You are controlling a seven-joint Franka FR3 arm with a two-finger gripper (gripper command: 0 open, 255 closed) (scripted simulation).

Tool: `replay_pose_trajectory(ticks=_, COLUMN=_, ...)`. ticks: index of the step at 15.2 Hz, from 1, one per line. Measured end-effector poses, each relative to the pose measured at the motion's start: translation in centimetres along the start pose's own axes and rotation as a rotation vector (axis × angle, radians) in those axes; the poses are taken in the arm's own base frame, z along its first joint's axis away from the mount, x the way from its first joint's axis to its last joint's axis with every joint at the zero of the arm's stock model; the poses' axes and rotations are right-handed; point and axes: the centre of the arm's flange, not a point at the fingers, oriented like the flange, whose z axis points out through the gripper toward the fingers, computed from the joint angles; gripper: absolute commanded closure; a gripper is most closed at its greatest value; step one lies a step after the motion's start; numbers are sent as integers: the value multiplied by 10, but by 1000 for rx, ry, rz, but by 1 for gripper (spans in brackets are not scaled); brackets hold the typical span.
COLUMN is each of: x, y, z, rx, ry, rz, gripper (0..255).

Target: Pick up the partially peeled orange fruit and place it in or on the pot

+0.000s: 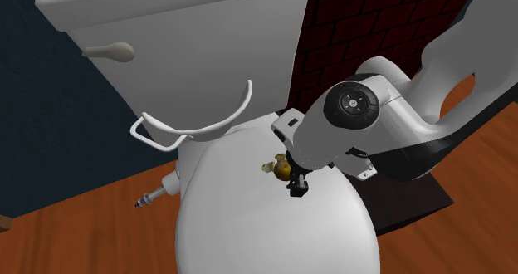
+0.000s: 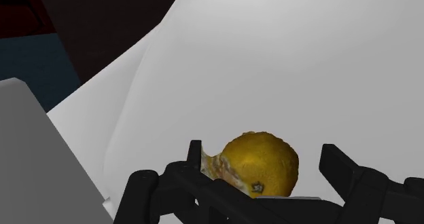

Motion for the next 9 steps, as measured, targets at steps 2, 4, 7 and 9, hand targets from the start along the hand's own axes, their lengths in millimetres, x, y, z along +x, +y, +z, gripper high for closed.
replay_pose_trajectory(ticks=2, x=0, y=0, z=1, rx=0, ry=0, rz=0, gripper=0)
replay_pose_trajectory(ticks=4, x=0, y=0, z=1, rx=0, ry=0, rz=0, gripper=0)
replay_pose_trajectory(ticks=7, x=0, y=-1, z=-1, rx=4, ry=6, rz=0, gripper=255)
replay_pose_trajectory(ticks=9, x=0, y=-2, z=-1, rx=3, ry=5, rz=-1, gripper=255)
